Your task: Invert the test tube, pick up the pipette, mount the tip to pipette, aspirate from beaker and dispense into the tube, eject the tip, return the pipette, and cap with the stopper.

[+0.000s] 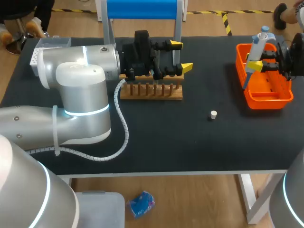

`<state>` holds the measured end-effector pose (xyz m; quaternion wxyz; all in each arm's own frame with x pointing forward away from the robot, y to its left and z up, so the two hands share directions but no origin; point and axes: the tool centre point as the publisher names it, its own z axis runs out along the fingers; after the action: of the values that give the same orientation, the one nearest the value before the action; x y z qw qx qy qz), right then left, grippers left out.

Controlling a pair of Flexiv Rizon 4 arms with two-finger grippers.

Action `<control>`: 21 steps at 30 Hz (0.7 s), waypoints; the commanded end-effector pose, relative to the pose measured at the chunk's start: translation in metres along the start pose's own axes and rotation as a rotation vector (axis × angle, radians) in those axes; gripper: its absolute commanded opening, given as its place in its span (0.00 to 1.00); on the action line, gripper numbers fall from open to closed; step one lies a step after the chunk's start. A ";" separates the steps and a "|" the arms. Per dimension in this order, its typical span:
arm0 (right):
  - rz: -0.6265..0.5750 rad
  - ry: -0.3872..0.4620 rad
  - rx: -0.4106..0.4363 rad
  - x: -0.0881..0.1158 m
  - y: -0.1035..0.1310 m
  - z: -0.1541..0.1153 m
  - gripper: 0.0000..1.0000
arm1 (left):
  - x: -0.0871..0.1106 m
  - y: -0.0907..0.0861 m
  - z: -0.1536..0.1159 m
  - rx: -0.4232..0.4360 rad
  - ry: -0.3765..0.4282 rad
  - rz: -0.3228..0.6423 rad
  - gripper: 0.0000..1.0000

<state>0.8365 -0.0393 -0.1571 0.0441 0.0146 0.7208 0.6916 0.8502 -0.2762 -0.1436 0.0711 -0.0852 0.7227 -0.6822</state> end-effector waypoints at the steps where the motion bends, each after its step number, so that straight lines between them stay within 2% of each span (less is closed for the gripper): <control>1: -0.001 -0.018 0.002 0.003 0.001 0.000 0.00 | 0.001 0.001 0.001 0.005 -0.006 0.001 1.00; 3: -0.001 -0.018 0.002 0.003 0.001 0.000 0.00 | 0.001 0.001 0.001 0.005 -0.006 0.001 1.00; 7: 0.024 0.063 -0.022 0.022 -0.017 0.036 0.00 | 0.001 0.001 0.001 0.005 -0.006 0.001 1.00; 11: 0.048 0.131 -0.040 0.032 -0.028 0.068 0.00 | 0.001 0.001 0.001 0.005 -0.006 0.001 1.00; 21: 0.014 0.202 -0.103 0.023 -0.027 0.125 0.00 | 0.001 0.001 0.001 0.005 -0.006 0.001 1.00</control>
<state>0.8121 0.0688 -0.1870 -0.0197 -0.0397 0.6891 0.7233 0.8501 -0.2763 -0.1436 0.0711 -0.0852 0.7225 -0.6824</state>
